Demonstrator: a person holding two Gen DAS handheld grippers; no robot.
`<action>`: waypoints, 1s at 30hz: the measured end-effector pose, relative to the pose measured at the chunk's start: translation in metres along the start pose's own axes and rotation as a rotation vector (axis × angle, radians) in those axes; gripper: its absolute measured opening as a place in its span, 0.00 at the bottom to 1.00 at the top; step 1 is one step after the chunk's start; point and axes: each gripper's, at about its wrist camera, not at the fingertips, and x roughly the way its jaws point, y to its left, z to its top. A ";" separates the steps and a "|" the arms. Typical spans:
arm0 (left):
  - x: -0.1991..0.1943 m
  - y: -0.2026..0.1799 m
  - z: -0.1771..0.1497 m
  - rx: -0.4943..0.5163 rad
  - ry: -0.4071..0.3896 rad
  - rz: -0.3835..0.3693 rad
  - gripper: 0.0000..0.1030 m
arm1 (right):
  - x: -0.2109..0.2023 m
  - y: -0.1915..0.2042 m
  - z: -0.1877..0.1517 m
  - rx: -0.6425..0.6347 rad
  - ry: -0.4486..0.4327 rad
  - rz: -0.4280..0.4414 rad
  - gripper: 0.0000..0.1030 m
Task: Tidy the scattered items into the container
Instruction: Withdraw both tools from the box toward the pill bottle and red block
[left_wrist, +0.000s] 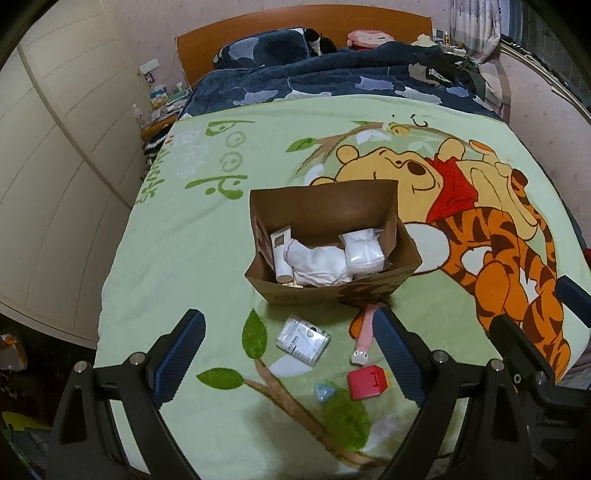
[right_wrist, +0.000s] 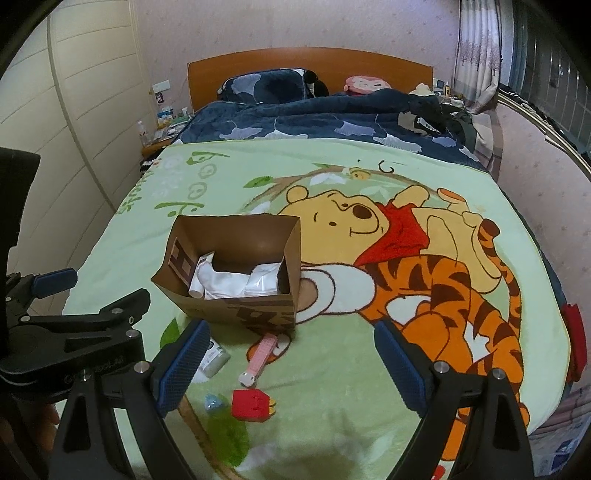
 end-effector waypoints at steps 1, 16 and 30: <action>0.001 0.000 -0.002 -0.002 0.006 0.000 0.90 | 0.000 0.000 -0.001 -0.004 0.003 0.000 0.90; 0.055 0.019 -0.069 -0.056 0.187 0.028 0.90 | 0.045 0.004 -0.060 -0.038 0.170 0.010 0.90; 0.104 0.037 -0.129 -0.114 0.332 0.063 0.90 | 0.088 0.022 -0.125 -0.110 0.318 0.058 0.90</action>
